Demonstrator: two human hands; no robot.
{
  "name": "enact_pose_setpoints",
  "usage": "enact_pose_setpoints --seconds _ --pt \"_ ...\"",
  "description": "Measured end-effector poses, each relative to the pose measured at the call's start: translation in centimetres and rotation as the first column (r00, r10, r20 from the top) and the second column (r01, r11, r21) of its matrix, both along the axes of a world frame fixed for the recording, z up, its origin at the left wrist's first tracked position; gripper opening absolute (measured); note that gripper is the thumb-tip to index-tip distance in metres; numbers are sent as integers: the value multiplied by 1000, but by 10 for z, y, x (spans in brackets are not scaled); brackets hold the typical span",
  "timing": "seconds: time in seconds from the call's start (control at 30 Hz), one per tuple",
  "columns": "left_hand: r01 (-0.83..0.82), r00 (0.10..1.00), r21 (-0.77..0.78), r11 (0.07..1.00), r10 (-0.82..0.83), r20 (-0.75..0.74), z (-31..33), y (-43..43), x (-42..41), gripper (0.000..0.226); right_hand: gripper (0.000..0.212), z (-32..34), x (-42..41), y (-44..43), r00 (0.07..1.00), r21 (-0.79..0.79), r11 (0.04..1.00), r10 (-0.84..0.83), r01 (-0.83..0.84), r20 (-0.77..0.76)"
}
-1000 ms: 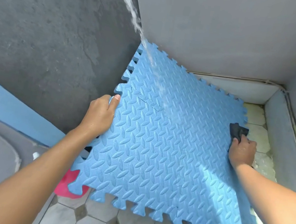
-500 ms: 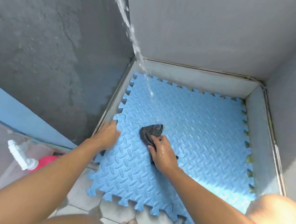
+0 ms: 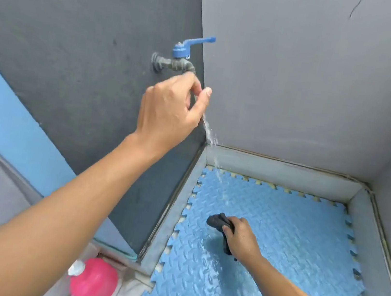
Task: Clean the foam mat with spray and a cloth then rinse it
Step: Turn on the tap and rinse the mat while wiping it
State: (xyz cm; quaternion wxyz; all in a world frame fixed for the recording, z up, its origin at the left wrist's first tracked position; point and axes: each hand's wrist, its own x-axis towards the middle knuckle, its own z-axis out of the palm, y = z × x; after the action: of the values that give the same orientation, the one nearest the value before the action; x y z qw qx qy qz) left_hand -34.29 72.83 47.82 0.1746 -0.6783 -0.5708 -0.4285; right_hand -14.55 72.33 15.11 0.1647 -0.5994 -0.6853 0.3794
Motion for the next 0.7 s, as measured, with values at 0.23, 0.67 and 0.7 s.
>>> enact_pose_setpoints --seconds 0.23,0.67,0.7 --pt "-408 869 -384 828 224 -440 107 88 -3 51 11 87 -22 31 992 62 998 -16 24 -124" --pt "-554 809 -462 692 317 -496 111 104 10 22 18 123 14 24 999 8 999 36 -36 -30" --pt "-564 802 -458 687 322 -504 109 104 11 25 18 127 18 24 999 17 999 31 -31 -34"
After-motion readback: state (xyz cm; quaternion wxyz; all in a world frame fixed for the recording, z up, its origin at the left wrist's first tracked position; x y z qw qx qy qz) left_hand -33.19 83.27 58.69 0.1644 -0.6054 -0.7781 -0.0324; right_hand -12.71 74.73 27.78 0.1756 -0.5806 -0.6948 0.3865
